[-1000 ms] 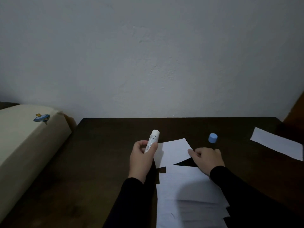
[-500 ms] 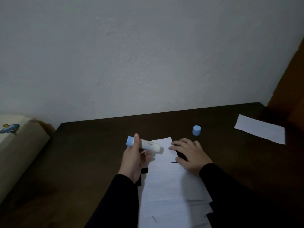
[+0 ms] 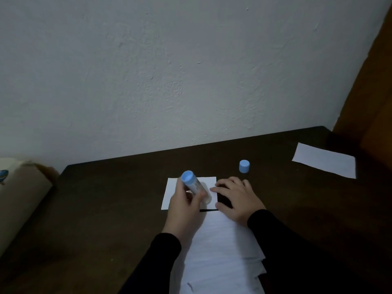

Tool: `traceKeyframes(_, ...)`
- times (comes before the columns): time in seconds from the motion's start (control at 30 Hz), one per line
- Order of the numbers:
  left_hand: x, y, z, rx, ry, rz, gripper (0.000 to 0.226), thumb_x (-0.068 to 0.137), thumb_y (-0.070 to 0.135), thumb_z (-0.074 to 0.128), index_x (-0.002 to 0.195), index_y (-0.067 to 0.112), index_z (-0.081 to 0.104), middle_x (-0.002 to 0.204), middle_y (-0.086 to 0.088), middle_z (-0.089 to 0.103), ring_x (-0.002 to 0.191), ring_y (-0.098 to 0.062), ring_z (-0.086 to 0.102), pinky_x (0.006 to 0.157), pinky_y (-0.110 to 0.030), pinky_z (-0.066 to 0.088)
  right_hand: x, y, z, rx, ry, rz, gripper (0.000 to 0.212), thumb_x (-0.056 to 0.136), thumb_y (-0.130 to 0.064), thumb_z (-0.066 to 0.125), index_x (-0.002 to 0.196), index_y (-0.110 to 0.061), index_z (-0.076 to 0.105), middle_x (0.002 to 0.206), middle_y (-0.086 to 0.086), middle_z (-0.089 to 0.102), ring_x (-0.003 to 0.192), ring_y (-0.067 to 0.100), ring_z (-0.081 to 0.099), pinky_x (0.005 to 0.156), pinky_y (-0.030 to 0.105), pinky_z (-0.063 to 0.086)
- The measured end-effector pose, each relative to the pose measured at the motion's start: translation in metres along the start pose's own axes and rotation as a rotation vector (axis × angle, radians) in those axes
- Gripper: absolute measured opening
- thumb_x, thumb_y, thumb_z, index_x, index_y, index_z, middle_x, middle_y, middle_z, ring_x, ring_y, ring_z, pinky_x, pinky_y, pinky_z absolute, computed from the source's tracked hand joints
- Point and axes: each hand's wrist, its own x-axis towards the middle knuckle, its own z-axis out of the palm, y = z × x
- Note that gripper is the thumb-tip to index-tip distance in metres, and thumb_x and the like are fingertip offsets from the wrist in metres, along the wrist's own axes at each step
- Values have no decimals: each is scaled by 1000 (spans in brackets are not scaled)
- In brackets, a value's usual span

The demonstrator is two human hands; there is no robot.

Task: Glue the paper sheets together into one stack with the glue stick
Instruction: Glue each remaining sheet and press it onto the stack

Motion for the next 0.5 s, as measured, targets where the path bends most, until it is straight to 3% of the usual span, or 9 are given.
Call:
traceKeyframes(0.1,-3,-1,7,94,-54,55,29,93,18,60,102,44,50,86,15,66,81,2,62,64,-15,51,1,-1,-1,20,-11,11,46,91,-45,49,136,-33,47,139,-14,39,128,10,28,101,33,19)
traceKeyframes(0.17,-4,1,8,148,-78,96,31,94,13,59,100,42,50,83,14,65,79,3,62,63,-11,48,1,-1,-1,27,-15,17,45,91,-45,49,134,-32,48,138,-15,39,128,9,29,102,33,20)
traceKeyframes(0.37,-3,6,5,212,-142,133,36,95,8,56,109,40,48,89,16,60,78,15,57,63,-3,43,3,-1,0,-7,-30,28,46,90,-47,48,134,-33,47,140,-15,38,128,9,29,101,33,21)
traceKeyframes(0.5,0,4,-3,278,-131,161,41,94,6,55,104,45,46,93,18,60,84,13,57,67,-3,43,4,0,-1,3,-43,43,46,89,-47,49,134,-36,46,140,-16,37,128,8,28,100,32,20)
